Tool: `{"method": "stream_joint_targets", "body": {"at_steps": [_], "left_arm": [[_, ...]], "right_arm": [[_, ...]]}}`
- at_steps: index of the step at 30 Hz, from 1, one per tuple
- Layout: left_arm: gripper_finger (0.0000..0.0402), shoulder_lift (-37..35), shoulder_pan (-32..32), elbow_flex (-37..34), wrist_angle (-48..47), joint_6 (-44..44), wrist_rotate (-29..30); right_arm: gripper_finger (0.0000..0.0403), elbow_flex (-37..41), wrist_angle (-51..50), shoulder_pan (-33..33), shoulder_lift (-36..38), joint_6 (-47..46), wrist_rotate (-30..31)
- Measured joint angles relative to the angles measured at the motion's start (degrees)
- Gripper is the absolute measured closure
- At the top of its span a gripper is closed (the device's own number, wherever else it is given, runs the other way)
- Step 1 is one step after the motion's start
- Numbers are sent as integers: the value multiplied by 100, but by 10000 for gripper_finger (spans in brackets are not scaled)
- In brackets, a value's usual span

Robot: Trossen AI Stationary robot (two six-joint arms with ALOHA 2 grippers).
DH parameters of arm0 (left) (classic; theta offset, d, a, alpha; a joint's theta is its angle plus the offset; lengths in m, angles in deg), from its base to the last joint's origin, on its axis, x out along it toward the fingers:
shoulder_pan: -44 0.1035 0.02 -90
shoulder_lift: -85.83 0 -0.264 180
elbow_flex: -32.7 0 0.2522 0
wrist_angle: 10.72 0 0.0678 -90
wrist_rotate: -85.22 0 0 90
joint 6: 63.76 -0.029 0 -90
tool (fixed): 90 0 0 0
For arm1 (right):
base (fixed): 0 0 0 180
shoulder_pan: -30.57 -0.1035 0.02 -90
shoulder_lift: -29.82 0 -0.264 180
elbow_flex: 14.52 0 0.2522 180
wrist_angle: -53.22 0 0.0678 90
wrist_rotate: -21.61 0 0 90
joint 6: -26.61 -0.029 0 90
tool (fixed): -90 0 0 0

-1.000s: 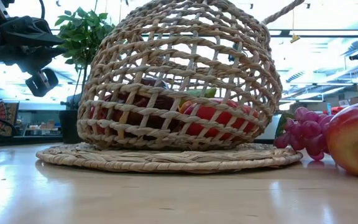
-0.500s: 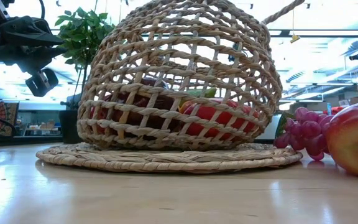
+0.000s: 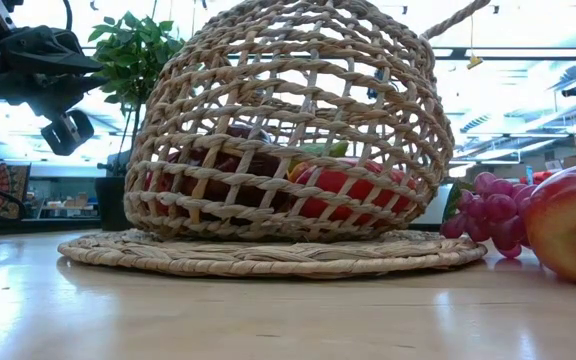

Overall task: Build produce basket
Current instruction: Put the green apple into the brown basket

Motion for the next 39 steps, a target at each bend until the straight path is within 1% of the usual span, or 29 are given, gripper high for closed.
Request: {"method": "stream_joint_targets", "body": {"at_steps": [2,7,12,16,19,25,32,35,39], "left_arm": [[346,2,-2,-2,0,0,2],[344,2,-2,-1,1,0,0],[340,1,-1,0,0,-1,0],[344,0,-2,0,1,0,1],[346,1,-2,0,0,-1,0],[340,2,-2,-2,0,0,2],[341,0,-1,0,0,3,0],[344,2,-2,0,0,1,2],[341,0,-2,0,0,2,0]], "right_arm": [[70,0,-3,-3,0,671,66],[69,0,-195,-67,0,2041,552],[69,0,-1112,-307,0,3820,1208],[68,2,-1903,-569,0,4777,1832],[68,2,-2389,-771,0,5242,2270],[69,2,-3396,-1213,-9,5475,3062],[69,2,-4393,-1580,-17,5397,4316],[67,39,-4560,-1656,-16,5015,4484],[66,216,-4595,-1752,-26,4197,4520]]}}
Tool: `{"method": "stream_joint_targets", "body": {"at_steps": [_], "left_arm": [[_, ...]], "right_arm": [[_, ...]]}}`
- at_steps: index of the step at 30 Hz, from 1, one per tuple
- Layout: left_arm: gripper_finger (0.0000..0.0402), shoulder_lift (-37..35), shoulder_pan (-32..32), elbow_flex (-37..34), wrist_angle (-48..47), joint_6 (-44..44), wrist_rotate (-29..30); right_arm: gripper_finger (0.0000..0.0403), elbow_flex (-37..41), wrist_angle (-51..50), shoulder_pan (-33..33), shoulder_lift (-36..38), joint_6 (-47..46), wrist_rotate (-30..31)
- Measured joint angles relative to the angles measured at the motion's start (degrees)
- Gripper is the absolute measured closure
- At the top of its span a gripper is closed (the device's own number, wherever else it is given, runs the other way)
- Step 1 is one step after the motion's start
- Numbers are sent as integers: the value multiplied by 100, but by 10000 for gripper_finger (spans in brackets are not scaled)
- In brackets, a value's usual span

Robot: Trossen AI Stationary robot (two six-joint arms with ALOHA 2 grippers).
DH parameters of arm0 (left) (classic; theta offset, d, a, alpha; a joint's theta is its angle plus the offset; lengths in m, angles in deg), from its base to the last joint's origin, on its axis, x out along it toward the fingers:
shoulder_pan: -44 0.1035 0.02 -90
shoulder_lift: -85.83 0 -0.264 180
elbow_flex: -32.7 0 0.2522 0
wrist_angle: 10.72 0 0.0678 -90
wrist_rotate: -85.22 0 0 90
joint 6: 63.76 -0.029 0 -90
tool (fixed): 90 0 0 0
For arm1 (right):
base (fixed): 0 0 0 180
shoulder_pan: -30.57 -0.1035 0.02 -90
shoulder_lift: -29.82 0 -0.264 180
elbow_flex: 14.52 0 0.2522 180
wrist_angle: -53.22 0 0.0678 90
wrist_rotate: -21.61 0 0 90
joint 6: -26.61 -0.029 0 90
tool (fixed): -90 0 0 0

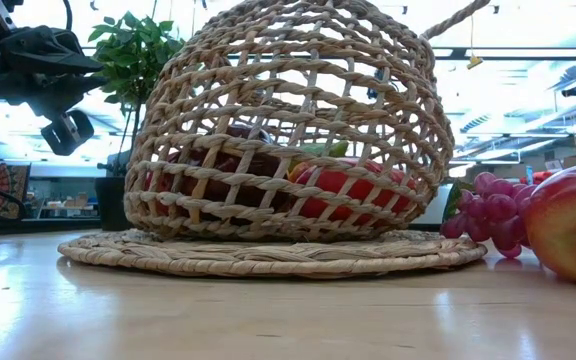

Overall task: Build produce basket
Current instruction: Put the green apple into the brown basket

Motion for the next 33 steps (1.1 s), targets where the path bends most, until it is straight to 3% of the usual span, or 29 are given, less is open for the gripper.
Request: {"method": "stream_joint_targets", "body": {"at_steps": [17,25,33], "left_arm": [[340,2,0,0,2,-3,0],[343,0,0,-1,1,-1,2],[339,1,1,-1,0,0,1]], "right_arm": [[66,1374,656,-743,-2,-1137,1294],[66,1634,824,-829,-215,-553,1711],[66,1651,1487,-834,-839,971,2076]]}}
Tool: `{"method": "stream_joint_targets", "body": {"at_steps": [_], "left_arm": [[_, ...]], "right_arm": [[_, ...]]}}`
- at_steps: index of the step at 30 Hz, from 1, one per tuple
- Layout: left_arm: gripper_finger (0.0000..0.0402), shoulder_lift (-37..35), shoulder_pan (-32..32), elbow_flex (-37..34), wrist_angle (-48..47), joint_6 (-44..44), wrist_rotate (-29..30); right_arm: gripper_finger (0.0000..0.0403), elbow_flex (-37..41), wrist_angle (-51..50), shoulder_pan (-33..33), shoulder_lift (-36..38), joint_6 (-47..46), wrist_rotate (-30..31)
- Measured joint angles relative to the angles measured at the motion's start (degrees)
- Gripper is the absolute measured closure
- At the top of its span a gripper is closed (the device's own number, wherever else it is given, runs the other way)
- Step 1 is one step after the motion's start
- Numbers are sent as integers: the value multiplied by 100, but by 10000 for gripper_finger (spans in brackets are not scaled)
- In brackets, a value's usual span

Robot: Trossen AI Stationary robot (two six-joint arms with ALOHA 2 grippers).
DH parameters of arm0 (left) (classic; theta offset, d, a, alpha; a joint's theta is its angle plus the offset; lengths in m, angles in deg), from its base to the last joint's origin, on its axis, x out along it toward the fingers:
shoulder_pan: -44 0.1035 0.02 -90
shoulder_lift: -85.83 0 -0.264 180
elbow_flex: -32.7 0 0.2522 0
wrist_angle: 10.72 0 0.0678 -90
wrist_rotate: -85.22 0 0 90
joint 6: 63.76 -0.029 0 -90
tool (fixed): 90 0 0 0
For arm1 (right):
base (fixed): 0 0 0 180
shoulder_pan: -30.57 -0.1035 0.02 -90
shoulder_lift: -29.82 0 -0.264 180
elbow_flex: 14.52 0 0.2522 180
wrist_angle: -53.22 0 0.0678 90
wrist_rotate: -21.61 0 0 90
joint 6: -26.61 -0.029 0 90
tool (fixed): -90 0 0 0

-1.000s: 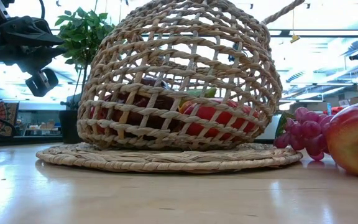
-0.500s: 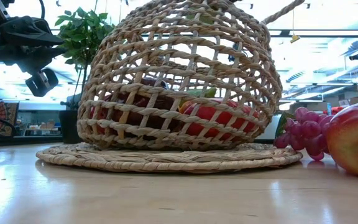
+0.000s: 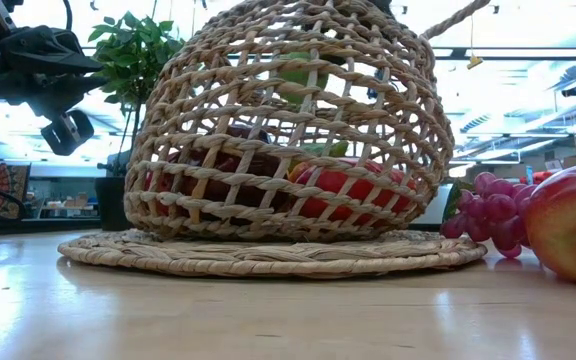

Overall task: Build produce basket
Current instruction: Put the green apple into the brown basket

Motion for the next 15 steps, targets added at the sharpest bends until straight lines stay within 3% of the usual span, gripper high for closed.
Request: {"method": "stream_joint_targets", "body": {"at_steps": [5,15], "left_arm": [[342,1,0,-1,0,-3,1],[339,0,0,0,2,0,0]], "right_arm": [[66,-9,501,0,-301,257,-52],[65,-9,426,-134,-947,107,-239]]}}
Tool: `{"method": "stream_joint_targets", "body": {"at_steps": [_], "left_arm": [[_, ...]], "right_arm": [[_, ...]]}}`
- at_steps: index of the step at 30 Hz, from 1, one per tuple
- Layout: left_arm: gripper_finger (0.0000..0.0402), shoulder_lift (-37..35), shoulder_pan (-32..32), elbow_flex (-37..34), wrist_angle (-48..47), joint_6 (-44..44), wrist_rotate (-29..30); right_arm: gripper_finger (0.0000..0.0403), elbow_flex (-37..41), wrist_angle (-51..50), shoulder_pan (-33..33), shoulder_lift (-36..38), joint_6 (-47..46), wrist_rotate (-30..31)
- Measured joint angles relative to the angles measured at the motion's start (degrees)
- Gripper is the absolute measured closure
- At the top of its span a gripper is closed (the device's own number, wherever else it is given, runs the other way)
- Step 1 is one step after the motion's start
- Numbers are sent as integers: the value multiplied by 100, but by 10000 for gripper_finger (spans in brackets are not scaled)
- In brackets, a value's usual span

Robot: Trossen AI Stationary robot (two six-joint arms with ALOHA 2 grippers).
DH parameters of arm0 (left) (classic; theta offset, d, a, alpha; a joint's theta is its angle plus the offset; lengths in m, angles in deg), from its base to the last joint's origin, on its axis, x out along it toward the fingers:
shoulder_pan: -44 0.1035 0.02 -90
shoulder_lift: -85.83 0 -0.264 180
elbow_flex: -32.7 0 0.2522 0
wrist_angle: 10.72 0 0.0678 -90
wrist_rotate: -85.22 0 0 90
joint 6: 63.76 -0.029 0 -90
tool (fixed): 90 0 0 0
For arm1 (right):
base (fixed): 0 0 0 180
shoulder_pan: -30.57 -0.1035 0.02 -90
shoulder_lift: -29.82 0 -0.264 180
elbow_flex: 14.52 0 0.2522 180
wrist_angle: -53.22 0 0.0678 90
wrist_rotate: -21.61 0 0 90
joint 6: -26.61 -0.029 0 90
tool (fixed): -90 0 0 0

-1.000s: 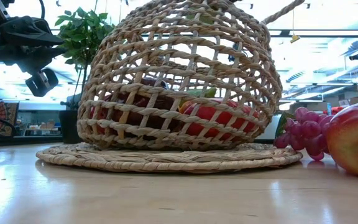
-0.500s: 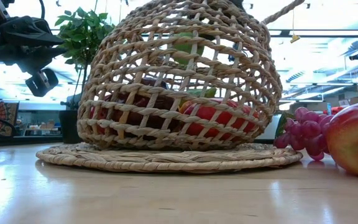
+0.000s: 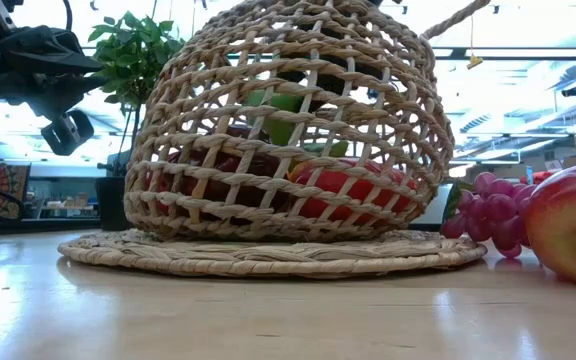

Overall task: Build produce basket
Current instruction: Put the green apple into the brown basket

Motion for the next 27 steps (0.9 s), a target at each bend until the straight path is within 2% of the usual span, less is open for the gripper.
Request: {"method": "stream_joint_targets", "body": {"at_steps": [2,7,13,18,22,27], "left_arm": [[339,-1,1,1,-2,-1,2],[344,1,-1,0,-3,-1,0],[339,0,0,0,4,-3,2],[341,2,0,1,1,-1,0],[345,2,0,0,0,-1,1],[345,1,1,-1,1,-2,2]], "right_arm": [[65,2,-85,-10,-24,-2,11],[65,-2,-37,-78,-144,-456,-437],[63,-4,27,-117,-227,-1451,-466],[39,0,-123,-123,-221,-2496,-466],[14,-33,-284,-172,-183,-3336,-371],[5,-503,-863,-221,-57,-3729,38]]}}
